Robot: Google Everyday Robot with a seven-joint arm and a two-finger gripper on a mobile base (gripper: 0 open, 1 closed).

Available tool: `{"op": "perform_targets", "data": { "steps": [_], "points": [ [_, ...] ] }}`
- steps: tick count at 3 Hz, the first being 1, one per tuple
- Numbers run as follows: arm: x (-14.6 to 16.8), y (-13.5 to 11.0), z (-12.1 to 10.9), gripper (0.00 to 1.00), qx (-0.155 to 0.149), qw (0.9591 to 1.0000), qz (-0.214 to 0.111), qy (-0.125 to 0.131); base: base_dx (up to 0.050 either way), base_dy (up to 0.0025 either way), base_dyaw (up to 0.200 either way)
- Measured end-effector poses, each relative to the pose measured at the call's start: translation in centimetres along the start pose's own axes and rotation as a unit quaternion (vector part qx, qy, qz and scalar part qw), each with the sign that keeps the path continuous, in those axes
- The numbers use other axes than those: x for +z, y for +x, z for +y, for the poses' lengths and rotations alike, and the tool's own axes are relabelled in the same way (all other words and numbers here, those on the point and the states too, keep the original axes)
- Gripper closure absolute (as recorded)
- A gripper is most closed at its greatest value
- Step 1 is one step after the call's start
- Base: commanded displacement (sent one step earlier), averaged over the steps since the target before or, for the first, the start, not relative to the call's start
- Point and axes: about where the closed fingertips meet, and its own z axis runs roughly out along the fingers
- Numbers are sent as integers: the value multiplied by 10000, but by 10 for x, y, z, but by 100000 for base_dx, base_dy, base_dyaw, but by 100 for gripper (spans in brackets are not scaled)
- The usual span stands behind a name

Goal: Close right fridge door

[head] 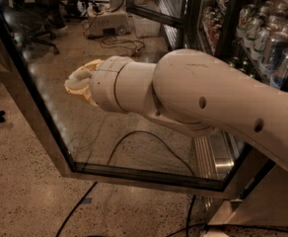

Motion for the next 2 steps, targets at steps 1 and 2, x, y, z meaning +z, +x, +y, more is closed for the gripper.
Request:
{"op": "perform_targets", "data": {
  "steps": [1,2],
  "points": [
    [0,0,0,100,0,10000,0,0,4999,1,-4],
    [0,0,0,100,0,10000,0,0,5002,-2,37]
  ]
}}
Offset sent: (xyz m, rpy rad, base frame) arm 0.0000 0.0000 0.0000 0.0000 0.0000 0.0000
